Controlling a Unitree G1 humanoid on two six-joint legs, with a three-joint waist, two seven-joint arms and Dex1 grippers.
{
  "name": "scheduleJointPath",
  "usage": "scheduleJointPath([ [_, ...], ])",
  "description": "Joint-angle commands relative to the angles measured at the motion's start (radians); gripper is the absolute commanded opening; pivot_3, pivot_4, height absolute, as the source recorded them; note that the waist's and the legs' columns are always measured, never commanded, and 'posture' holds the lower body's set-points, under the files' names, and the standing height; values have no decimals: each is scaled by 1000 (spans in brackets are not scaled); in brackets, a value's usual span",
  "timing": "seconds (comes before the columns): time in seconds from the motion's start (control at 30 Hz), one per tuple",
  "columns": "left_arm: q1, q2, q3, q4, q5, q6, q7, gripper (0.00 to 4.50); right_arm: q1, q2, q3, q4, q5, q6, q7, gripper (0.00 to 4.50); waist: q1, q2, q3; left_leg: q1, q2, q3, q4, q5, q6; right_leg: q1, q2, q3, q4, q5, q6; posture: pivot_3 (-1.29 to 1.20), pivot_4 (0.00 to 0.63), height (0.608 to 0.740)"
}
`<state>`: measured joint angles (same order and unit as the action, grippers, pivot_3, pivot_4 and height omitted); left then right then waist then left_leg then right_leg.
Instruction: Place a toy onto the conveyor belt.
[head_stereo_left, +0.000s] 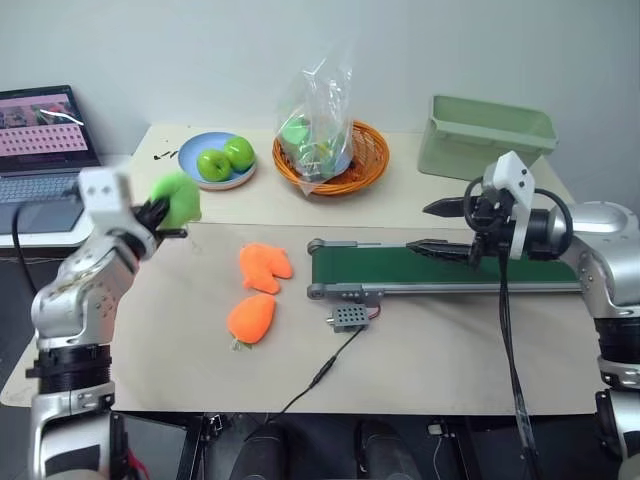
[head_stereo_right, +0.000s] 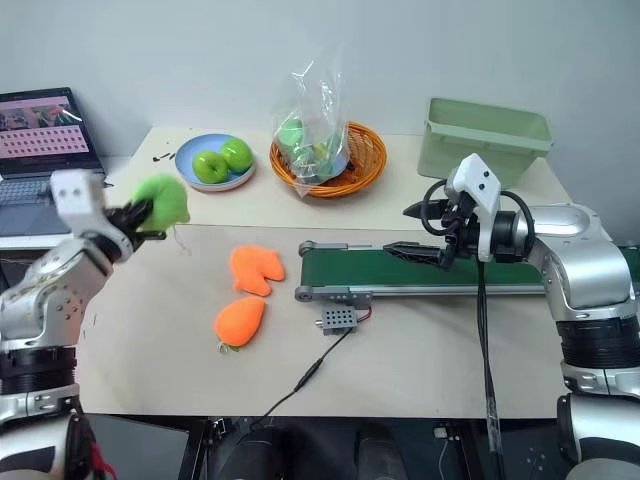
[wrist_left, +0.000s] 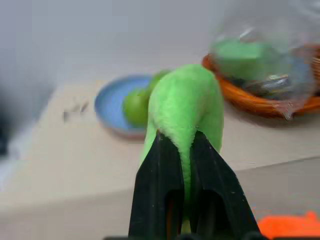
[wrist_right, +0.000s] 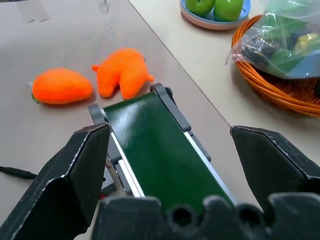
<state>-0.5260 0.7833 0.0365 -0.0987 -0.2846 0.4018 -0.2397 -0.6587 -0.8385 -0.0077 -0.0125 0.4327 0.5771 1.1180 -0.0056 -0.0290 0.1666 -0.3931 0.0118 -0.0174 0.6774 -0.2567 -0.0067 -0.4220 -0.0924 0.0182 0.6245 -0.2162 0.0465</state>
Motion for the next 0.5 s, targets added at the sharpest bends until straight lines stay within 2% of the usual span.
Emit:
scheduleJointPath([
  [0.03, -33, 73, -135, -57, 276, -262, -71, 54, -21, -3, -18, -4, -4, -29, 5, 4500, -1, 0, 0, 0, 0, 0, -1, 0, 0, 0, 0, 0, 0, 0, 0, 0, 150, 740],
  [0.2, -54, 135, -262, -11, 560, -563, -107, 54, -12, 0, -25, -9, -4, -29, 2, 4500, -5, 0, 0, 0, 1, 1, -1, 0, 0, -1, 1, 0, 1, 0, 0, 0, 150, 740],
  [0.4, -66, 135, -346, 77, 752, -860, -115, 54, 2, -2, -28, -18, -5, -34, 1, 4500, -5, 0, 0, 0, 1, 1, -1, 0, 1, -1, 0, 0, 1, 0, 0, 0, 150, 740],
  [0.5, -88, 121, -352, 114, 802, -972, -99, 54, 2, -3, -29, -21, -5, -31, -1, 4500, -4, 0, 0, -1, 1, 2, 0, 0, 1, -1, 0, 0, 1, 0, 0, 0, 150, 740],
])
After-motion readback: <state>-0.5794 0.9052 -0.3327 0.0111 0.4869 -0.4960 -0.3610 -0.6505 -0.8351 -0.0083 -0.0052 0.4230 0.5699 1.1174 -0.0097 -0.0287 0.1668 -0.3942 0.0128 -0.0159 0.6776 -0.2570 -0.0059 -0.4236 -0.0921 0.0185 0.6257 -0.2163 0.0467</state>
